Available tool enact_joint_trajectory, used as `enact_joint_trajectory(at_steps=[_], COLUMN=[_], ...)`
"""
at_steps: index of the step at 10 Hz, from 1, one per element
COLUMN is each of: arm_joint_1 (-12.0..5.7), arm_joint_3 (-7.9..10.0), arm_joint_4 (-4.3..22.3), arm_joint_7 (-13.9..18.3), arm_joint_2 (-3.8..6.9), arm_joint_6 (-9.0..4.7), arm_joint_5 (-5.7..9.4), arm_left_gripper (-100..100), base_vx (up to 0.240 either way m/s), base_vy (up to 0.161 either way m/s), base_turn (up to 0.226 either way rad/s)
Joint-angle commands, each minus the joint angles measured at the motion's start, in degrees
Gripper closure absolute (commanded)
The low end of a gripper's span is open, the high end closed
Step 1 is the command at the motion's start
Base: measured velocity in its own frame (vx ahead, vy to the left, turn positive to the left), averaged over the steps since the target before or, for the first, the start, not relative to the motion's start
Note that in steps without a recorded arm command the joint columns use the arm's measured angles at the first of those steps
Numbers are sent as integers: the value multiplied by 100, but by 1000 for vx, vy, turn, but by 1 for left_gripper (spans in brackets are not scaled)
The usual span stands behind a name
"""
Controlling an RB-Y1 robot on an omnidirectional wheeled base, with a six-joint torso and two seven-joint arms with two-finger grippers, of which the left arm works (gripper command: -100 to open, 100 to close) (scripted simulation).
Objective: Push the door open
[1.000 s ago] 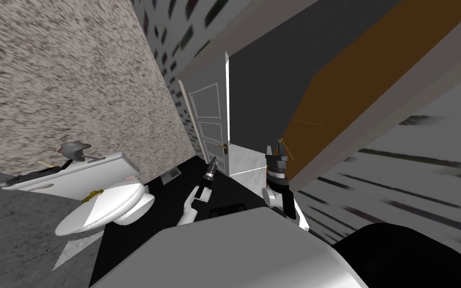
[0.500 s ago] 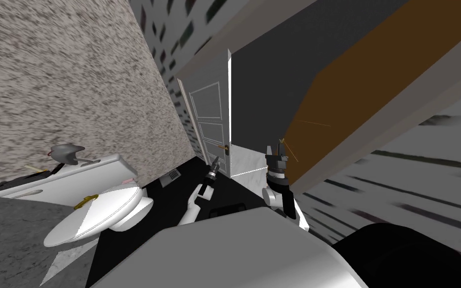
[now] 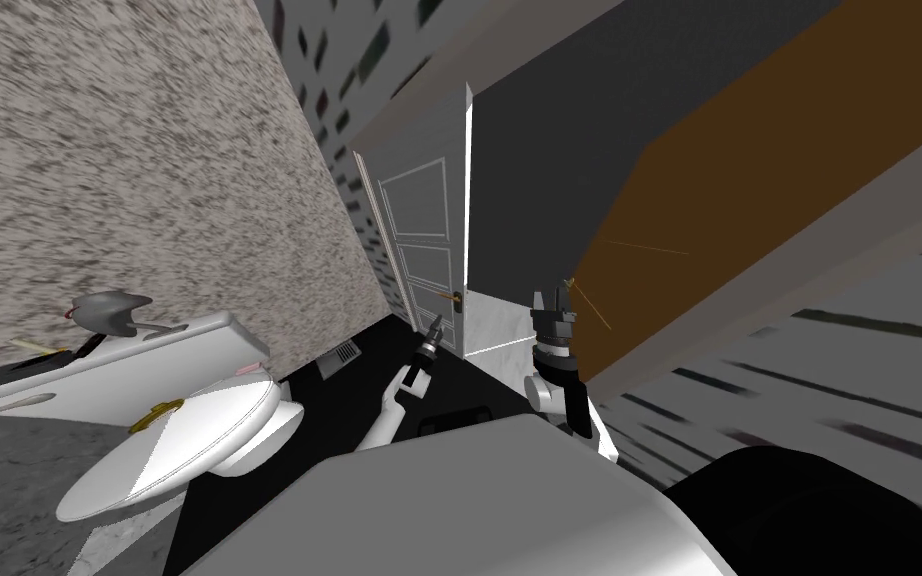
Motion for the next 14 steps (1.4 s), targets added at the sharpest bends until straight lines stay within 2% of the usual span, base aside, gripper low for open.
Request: enact_joint_trajectory(at_steps=[1, 3, 6, 9, 10, 14], arm_joint_1=[-115, -242, -548, -768, -817, -817], arm_joint_3=[-51, -106, -239, -333, -355, -355], arm_joint_4=[172, 382, 885, 1244, 1326, 1326], arm_joint_7=[51, 105, 234, 326, 347, 347], arm_joint_2=[-32, -73, -182, -278, -302, -302], arm_joint_6=[23, 26, 34, 40, 41, 41], arm_joint_5=[-31, -64, -143, -200, -213, -213], arm_left_gripper=[-100, -100, -100, -100, -100, -100], base_vx=[79, 109, 132, 148, 112, 21], base_vy=[80, 85, 104, 54, 44, 10], base_turn=[-26, -34, -38, -16, -40, -1])
